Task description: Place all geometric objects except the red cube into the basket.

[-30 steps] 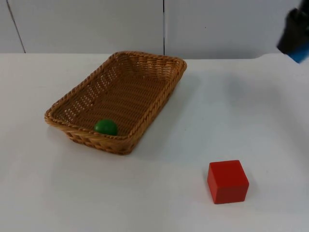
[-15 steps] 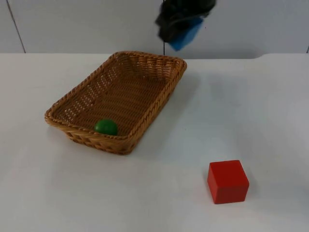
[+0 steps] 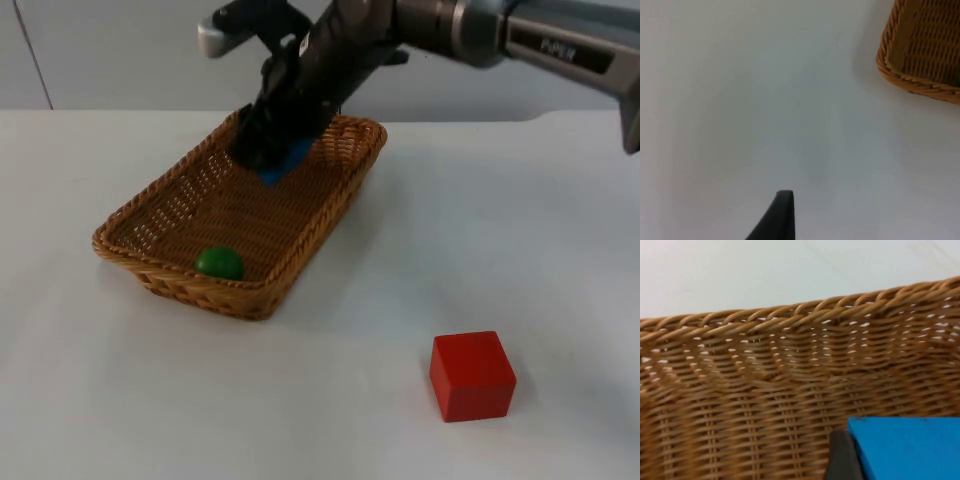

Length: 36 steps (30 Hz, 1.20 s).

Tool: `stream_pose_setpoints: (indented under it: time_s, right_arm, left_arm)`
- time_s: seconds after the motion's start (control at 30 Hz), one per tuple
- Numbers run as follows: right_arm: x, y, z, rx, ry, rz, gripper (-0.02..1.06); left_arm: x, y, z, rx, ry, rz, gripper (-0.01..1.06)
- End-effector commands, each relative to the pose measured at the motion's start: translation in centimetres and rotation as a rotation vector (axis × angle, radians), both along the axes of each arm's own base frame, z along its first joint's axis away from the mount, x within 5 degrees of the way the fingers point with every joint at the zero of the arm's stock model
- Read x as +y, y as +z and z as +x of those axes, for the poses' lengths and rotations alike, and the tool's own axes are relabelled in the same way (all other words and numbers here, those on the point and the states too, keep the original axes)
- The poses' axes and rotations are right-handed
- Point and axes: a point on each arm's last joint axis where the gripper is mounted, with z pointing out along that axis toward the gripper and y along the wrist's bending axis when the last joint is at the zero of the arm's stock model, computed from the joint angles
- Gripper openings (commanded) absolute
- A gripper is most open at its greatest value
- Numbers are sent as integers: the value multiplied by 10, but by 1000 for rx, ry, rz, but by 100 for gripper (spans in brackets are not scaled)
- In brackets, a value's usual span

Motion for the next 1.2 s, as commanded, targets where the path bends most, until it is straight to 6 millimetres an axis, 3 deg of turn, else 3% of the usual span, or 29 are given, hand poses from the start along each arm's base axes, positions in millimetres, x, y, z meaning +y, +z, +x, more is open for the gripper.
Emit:
stream_pose_setpoints:
  time_s: [0.0, 0.07, 0.17, 0.2, 0.37, 0.5, 0.6, 0.77, 0.8, 0.93, 1.0, 1.03, 1.07, 1.17]
  right_arm:
    - [5, 0, 2, -21, -12, 51, 2]
    - [5, -5, 2, -16, -13, 50, 5]
    - [7, -13, 1, 21, -19, 77, 29]
    - [7, -13, 1, 21, -19, 77, 29]
    - [7, -13, 1, 27, -18, 77, 78]
    - [6, -9, -2, 49, -10, 63, 89]
    - [4, 6, -5, 52, -1, 55, 90]
    - [-7, 82, -19, 14, 28, 42, 90]
    - [-7, 82, -19, 14, 28, 42, 90]
    - [-25, 154, -43, 29, -5, 64, 90]
    - [-34, 177, -52, 36, -33, 60, 90]
    - [-34, 177, -52, 36, -33, 60, 90]
    - [-42, 192, -60, 49, -47, 42, 90]
    - [-52, 213, -70, 41, -65, 27, 90]
  left_arm:
    - [2, 0, 0, -10, 7, 7, 105]
    - [2, 0, 0, -10, 7, 7, 105]
    - [2, 0, 0, -10, 7, 8, 105]
    - [2, 0, 0, -10, 7, 8, 105]
    - [2, 0, 0, -11, 6, 10, 105]
    - [2, 0, 0, -11, 6, 10, 105]
    - [2, 0, 0, -10, 8, 7, 105]
    - [1, 0, -1, -10, 12, -6, 105]
    - [1, 0, -1, -10, 12, -6, 105]
    - [-1, 0, -1, -3, 18, -41, 105]
    - [-2, 0, -1, 3, 20, -55, 105]
    - [-2, 0, -1, 3, 20, -55, 105]
    - [-3, 0, -2, 7, 23, -76, 105]
    - [-4, 0, -2, 8, 25, -88, 105]
